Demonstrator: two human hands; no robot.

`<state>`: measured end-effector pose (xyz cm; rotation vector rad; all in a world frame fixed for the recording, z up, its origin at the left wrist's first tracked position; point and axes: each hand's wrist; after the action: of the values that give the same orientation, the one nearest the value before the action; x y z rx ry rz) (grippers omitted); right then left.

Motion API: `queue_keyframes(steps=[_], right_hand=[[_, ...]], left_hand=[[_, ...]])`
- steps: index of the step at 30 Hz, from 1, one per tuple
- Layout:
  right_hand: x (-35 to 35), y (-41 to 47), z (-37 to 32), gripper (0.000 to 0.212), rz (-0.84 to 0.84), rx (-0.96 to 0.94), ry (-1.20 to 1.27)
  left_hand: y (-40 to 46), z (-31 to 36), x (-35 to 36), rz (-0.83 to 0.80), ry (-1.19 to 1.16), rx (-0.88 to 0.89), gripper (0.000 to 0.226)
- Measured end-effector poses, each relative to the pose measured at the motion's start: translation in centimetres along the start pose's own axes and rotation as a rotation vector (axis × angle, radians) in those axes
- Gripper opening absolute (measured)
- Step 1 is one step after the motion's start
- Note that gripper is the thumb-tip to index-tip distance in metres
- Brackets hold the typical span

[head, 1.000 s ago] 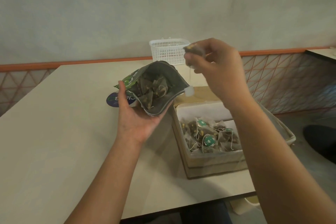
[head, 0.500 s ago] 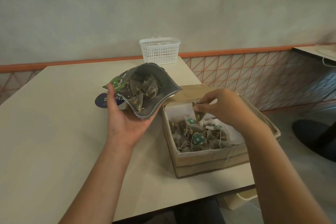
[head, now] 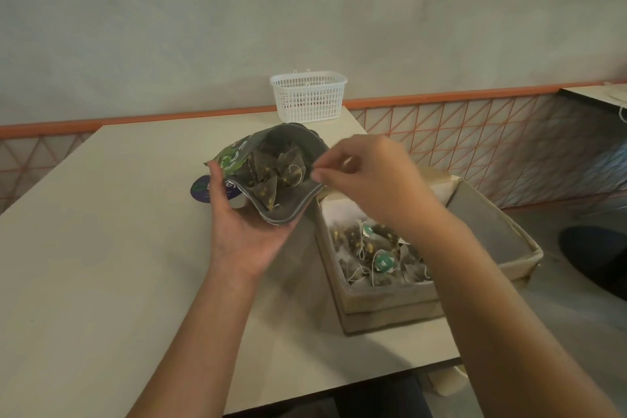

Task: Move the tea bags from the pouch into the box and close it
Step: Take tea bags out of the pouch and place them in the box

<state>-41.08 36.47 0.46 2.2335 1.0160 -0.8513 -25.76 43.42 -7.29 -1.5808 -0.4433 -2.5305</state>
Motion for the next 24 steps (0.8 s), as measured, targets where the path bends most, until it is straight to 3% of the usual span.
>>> queue_keyframes(steps=[4,9,16,21,24], right_hand=[[3.1,3.5,-1.6,0.019,-0.183,-0.068,-0.183],[6.9,7.5,-0.7,0.046,-0.409,0.005,-0.436],[6.9,7.1,-0.2,0.034,-0.458,0.05,-0.552],[4.8,4.8,-0.2,0.017,-0.434,-0.022,-0.406],[3.7,3.3,0.2,0.01,-0.334,-0.076,-0.295]], left_hand=[[-0.3,0.2,0.0,0.053,0.024,0.011,0.078],[-0.6,0.2,0.3,0.105,0.06,0.016,0.077],[-0.6,0.2,0.1,0.082,0.034,-0.016,0.082],[-0.5,0.2,-0.4,0.052,0.016,-0.017,0.092],[-0.5,0.0,-0.4,0.037,0.024,-0.008,0.087]])
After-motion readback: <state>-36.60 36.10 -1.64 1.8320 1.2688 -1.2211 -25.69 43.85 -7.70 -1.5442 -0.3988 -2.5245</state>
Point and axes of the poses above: each hand's wrist, its own y-axis towards the middle knuckle, its own x-axis out of the palm, z = x × y, and after that the axes turned 14 degrees about -z, right-handed
